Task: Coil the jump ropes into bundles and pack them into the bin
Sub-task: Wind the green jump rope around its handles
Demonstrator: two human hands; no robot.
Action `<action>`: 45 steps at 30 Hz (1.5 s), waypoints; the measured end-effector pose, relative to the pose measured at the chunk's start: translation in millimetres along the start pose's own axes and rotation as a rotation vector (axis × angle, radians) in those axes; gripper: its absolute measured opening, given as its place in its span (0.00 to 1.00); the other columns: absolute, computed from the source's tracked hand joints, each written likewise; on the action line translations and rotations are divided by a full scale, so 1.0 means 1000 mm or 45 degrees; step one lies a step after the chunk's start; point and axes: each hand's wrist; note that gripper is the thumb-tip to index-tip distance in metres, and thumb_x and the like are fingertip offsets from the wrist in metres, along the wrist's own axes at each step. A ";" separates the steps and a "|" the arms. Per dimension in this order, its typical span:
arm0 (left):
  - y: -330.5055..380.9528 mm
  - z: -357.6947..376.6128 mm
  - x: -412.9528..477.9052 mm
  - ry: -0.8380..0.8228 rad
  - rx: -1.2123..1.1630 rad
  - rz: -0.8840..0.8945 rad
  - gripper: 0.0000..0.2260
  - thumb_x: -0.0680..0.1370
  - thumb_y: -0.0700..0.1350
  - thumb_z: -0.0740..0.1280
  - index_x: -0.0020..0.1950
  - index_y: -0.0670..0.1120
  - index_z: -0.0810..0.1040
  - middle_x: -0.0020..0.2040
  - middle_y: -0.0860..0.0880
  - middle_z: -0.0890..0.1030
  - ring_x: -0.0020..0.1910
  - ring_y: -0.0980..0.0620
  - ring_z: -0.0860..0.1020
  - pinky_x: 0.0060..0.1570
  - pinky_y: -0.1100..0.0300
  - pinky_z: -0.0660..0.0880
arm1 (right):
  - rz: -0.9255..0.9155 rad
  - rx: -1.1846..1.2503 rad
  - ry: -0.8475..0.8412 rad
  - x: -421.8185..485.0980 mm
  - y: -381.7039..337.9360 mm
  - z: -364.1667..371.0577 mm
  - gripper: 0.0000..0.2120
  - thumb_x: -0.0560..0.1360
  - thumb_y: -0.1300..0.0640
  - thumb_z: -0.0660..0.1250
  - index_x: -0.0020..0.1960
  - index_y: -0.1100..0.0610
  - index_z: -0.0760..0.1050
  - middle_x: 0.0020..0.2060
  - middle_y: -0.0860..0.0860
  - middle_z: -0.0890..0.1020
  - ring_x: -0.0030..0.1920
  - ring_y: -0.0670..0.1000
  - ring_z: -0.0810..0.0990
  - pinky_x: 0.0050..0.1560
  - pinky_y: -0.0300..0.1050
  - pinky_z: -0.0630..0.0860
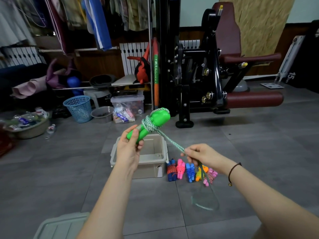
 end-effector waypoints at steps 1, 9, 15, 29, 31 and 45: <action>0.000 -0.002 0.001 0.037 0.069 0.026 0.03 0.78 0.40 0.65 0.50 0.46 0.77 0.39 0.47 0.77 0.24 0.56 0.69 0.22 0.68 0.65 | -0.008 -0.041 -0.035 -0.002 -0.001 0.006 0.11 0.80 0.55 0.59 0.47 0.56 0.80 0.29 0.47 0.77 0.28 0.45 0.71 0.33 0.38 0.70; -0.016 -0.005 0.003 -0.059 0.944 0.274 0.03 0.74 0.47 0.71 0.45 0.54 0.80 0.33 0.51 0.78 0.27 0.55 0.72 0.31 0.61 0.72 | -0.331 -1.089 -0.236 -0.013 -0.074 0.031 0.14 0.78 0.46 0.62 0.39 0.55 0.74 0.31 0.51 0.75 0.32 0.48 0.71 0.32 0.37 0.64; -0.018 0.005 0.000 -0.337 1.000 0.215 0.04 0.74 0.41 0.71 0.45 0.50 0.80 0.29 0.55 0.76 0.27 0.57 0.70 0.29 0.65 0.69 | -0.400 -1.323 -0.100 0.008 -0.141 -0.025 0.14 0.76 0.45 0.63 0.37 0.49 0.79 0.29 0.47 0.78 0.31 0.43 0.73 0.38 0.39 0.69; 0.004 0.010 -0.018 -0.749 0.328 -0.159 0.05 0.70 0.39 0.68 0.43 0.47 0.80 0.32 0.49 0.76 0.27 0.54 0.70 0.25 0.66 0.66 | -0.114 -0.545 -0.041 0.037 -0.084 -0.064 0.18 0.74 0.45 0.67 0.30 0.53 0.77 0.23 0.47 0.66 0.25 0.45 0.62 0.27 0.36 0.60; 0.003 0.009 -0.015 -0.651 0.222 -0.127 0.03 0.70 0.41 0.70 0.42 0.48 0.81 0.32 0.48 0.76 0.26 0.54 0.70 0.25 0.66 0.67 | -0.058 -0.303 0.026 0.038 -0.065 -0.056 0.20 0.76 0.48 0.66 0.27 0.54 0.72 0.22 0.46 0.65 0.24 0.44 0.61 0.26 0.35 0.59; -0.008 0.001 0.002 0.173 0.167 0.087 0.06 0.75 0.40 0.71 0.51 0.46 0.80 0.40 0.46 0.80 0.26 0.54 0.73 0.29 0.65 0.75 | 0.023 -0.121 -0.147 -0.027 -0.029 0.016 0.10 0.79 0.58 0.63 0.41 0.55 0.79 0.31 0.50 0.81 0.26 0.44 0.72 0.30 0.36 0.71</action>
Point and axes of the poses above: each hand's wrist, its own x-axis towards the middle knuckle, its own z-axis out of the palm, y = z × x
